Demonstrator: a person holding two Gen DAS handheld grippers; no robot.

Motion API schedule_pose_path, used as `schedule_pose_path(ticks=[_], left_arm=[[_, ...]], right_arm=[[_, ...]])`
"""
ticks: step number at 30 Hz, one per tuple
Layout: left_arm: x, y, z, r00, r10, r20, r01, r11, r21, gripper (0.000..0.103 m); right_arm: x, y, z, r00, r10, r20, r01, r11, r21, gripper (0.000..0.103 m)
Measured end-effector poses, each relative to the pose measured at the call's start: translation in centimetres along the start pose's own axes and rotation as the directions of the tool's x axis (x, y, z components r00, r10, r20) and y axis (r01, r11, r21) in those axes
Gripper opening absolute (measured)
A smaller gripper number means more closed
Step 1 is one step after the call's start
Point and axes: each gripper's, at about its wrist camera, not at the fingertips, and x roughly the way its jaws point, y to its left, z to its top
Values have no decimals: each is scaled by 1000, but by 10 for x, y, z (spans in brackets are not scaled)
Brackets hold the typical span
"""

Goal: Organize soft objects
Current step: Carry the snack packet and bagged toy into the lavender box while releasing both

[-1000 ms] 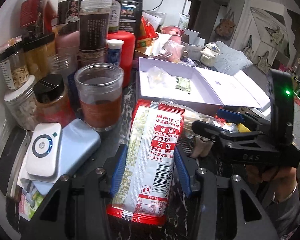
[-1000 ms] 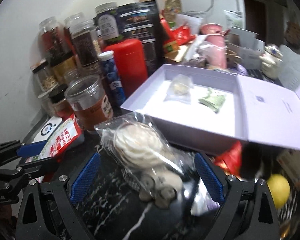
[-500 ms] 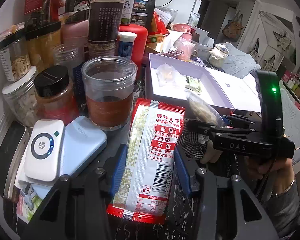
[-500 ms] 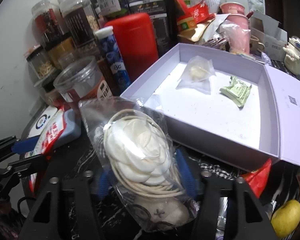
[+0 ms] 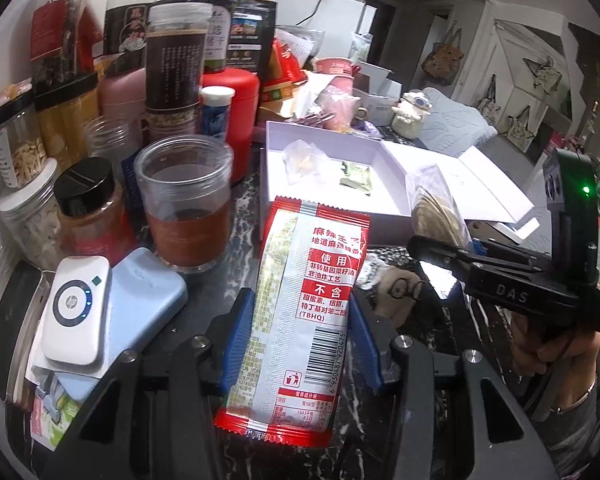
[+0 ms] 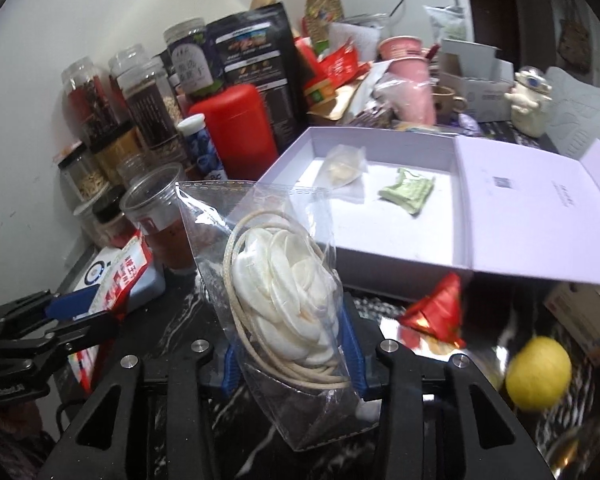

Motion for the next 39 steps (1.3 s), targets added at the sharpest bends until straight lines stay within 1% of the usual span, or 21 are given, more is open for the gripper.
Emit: schedule_pose_path(ticks=[5,13,21,25,29,33,39], left_arm=[[-3,-12,-4,1000,-27,3,27,999,30,47],[-3,-33,-6,997,-83,-2,82,994,78,47],[-4,-51,8,991,-129,31,125,985,120,47],[-4,-59,22,987,-151,57,142,980,140,47],[-7,-66,37,982,-163,98,145,975,165,47],[-7,-71,54,977,-167,132,142,973,183,47],[2,-74,81,971,-183,154,150,968,203,47]], right_arm=[[-22,-7,-17,1000,-19,20,19,999,41,41],[-53,-17,-40,996,-89,25,86,992,96,41],[-82,-25,-52,988,-151,43,144,980,140,41],[-93,-28,-49,984,-164,67,154,979,135,41],[-103,-33,-38,976,-194,93,182,975,125,41],[-110,-37,-24,970,-213,121,200,973,110,41],[-108,-43,2,962,-223,155,211,973,91,41]])
